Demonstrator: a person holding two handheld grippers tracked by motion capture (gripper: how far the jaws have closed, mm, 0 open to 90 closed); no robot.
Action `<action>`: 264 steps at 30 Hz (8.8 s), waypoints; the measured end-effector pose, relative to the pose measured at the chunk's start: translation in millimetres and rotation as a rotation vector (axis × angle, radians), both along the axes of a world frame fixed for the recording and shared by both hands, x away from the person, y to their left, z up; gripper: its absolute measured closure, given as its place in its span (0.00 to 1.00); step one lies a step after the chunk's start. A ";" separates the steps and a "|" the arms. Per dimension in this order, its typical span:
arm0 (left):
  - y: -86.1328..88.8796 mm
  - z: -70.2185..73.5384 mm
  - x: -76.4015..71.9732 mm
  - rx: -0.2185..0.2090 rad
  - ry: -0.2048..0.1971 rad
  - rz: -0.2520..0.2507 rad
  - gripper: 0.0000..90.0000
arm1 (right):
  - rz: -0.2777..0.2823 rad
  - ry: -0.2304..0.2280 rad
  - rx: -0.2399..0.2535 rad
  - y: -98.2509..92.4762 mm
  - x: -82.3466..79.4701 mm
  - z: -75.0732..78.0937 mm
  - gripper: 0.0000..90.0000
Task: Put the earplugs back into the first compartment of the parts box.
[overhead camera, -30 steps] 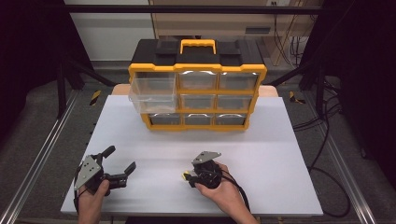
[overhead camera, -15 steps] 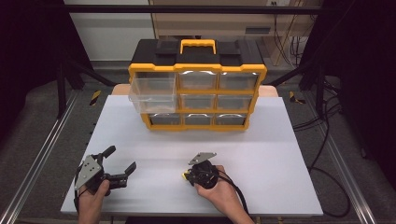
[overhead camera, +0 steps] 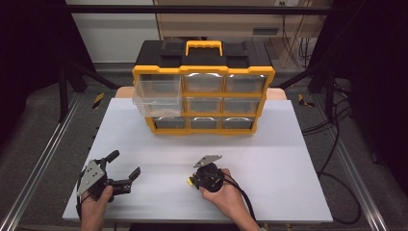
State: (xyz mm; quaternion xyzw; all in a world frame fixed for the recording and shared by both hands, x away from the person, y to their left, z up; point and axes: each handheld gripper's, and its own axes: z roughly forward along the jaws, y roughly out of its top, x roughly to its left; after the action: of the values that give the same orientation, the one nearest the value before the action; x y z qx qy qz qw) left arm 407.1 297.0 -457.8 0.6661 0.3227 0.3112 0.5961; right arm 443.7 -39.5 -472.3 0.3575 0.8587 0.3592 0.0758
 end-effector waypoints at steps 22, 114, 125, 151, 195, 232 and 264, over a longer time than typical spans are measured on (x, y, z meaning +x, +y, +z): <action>0.1 0.0 0.1 0.001 0.000 0.000 0.01 | -0.006 -0.018 0.041 -9.2 6.5 1.3 0.94; 1.0 -0.1 0.9 -0.003 -0.008 0.015 0.01 | -0.021 -0.534 0.381 20.0 64.7 253.6 0.93; 0.4 -0.1 0.9 -0.002 -0.008 0.011 0.01 | -0.012 -0.557 0.336 36.8 71.0 251.4 0.75; 0.6 -0.1 0.2 0.003 -0.011 0.015 0.01 | -0.052 -0.570 0.333 4.0 48.8 251.8 0.09; 2.0 0.2 -0.3 0.006 -0.019 0.020 0.01 | -0.031 -0.297 0.188 -19.4 -2.8 92.9 0.08; 1.0 0.4 -0.6 0.016 -0.022 0.017 0.01 | 0.010 -0.098 0.059 -10.5 -18.7 21.6 0.34; -0.4 0.3 -0.4 0.030 -0.022 0.011 0.01 | 0.056 -0.048 -0.002 10.1 -7.4 -1.5 0.91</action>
State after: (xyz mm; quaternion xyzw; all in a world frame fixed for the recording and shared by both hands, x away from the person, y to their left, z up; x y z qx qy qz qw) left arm 406.7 296.6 -457.5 0.6697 0.3149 0.3266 0.5880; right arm 436.3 -29.3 -473.8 0.3246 0.8668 0.3686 0.0865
